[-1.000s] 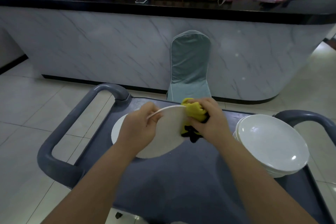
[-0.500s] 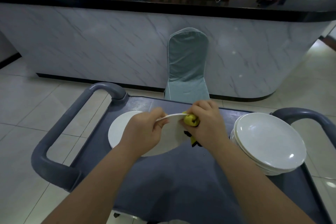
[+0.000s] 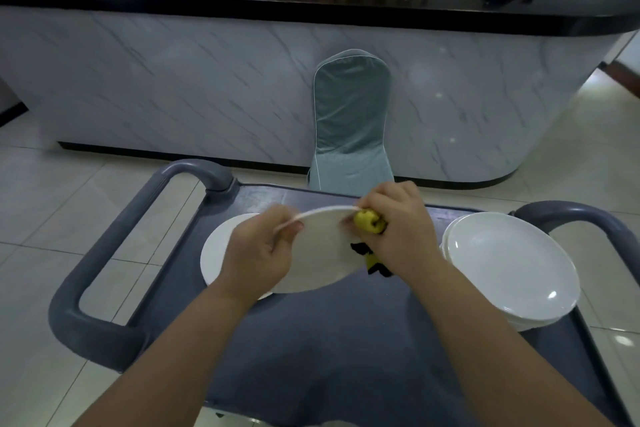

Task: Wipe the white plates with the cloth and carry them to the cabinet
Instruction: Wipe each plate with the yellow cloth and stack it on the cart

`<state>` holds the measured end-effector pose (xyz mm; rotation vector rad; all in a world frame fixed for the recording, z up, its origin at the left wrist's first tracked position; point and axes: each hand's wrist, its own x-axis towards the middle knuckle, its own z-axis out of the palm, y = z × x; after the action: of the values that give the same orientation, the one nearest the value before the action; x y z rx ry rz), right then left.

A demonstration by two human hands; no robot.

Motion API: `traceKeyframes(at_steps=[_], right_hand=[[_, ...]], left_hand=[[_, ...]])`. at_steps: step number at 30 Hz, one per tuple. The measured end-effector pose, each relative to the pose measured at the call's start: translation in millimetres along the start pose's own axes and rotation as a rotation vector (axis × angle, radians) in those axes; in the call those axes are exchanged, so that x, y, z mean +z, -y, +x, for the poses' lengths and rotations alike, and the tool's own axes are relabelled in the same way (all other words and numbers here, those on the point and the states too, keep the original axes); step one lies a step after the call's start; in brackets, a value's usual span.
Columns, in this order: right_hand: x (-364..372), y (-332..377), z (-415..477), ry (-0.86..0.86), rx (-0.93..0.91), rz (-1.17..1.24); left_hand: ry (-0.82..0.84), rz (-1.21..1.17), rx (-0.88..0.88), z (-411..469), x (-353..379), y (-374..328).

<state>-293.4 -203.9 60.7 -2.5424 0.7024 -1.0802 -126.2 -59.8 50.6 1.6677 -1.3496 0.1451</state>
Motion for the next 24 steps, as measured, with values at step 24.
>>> traceKeyframes(at_steps=[24], right_hand=[[-14.4, -4.6, 13.0, 0.039, 0.046, -0.040]], left_hand=[[0.153, 0.296, 0.370, 57.9, 36.9, -29.3]])
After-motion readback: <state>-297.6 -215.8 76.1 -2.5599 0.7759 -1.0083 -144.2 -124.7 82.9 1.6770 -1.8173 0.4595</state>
